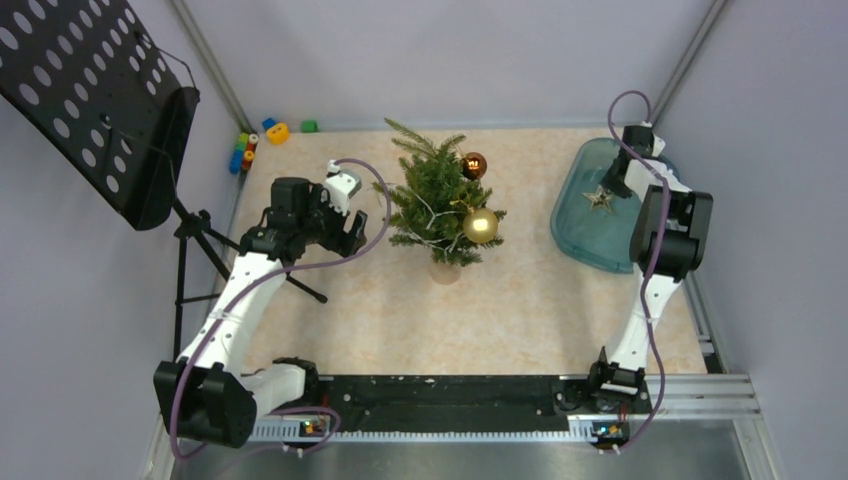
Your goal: Decorate the small christmas tree
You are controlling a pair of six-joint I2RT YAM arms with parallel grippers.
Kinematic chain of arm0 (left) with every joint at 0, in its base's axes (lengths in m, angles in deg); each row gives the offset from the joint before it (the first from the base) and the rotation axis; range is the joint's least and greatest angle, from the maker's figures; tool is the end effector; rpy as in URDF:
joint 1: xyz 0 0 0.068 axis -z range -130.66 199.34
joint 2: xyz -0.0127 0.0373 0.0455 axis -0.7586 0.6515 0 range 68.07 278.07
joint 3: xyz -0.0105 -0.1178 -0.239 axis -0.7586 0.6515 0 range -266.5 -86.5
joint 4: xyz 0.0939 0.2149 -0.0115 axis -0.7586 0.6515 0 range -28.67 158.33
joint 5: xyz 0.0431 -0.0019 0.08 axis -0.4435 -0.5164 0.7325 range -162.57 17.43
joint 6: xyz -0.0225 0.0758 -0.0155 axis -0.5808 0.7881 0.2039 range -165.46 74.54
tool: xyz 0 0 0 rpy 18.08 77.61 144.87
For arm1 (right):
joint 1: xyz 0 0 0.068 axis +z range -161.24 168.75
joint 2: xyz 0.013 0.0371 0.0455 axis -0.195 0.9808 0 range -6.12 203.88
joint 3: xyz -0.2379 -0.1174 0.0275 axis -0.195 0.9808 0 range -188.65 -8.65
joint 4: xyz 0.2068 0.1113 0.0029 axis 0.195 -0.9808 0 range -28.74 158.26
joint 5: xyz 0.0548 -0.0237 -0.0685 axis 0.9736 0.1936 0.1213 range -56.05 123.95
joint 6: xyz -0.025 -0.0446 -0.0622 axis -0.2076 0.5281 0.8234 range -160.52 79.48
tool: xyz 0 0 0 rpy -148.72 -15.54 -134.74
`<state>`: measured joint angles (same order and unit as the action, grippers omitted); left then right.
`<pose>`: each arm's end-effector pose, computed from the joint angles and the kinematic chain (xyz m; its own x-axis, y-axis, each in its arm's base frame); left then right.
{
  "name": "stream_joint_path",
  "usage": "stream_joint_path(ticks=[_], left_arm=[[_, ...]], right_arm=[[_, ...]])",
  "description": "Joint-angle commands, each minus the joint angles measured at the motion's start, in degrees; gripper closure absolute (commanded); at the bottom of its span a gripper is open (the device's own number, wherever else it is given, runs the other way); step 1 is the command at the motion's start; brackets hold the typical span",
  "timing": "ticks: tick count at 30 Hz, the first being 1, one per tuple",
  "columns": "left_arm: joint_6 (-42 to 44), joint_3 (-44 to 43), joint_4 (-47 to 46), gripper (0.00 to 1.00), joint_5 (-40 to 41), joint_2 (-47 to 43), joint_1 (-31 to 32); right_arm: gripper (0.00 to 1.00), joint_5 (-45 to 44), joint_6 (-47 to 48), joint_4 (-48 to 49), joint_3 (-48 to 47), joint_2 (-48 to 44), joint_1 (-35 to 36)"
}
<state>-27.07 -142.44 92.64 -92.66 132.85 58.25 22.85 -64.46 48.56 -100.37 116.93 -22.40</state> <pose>0.2331 -0.0607 0.2827 -0.4767 0.3746 -0.7952 0.5851 0.8104 0.0310 0.4546 -0.1033 0.1576 -0.5719 0.5187 -0.6355 0.5916 0.7975 0.1184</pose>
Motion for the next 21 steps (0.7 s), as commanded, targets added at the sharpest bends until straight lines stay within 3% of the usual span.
stream_joint_path(ticks=[1, 11, 18, 21], left_arm=[[0.73, -2.2, -0.99, 0.16, -0.82, -0.5, -0.29], [0.83, -2.16, -0.93, 0.16, -0.65, -0.63, -0.29], [0.94, -2.14, -1.06, 0.16, -0.6, -0.61, -0.29], [0.94, -2.15, -1.07, 0.16, -0.78, -0.63, -0.29]], right_arm=[[0.69, -0.44, 1.52, 0.13, -1.91, 0.88, -0.18], [0.7, 0.03, 3.05, -3.06, -4.76, 4.79, 0.62], [0.96, 0.52, 3.15, -3.24, -4.42, 4.83, 0.78], [0.99, 0.8, 3.71, -3.24, -3.81, 3.6, 0.84]])
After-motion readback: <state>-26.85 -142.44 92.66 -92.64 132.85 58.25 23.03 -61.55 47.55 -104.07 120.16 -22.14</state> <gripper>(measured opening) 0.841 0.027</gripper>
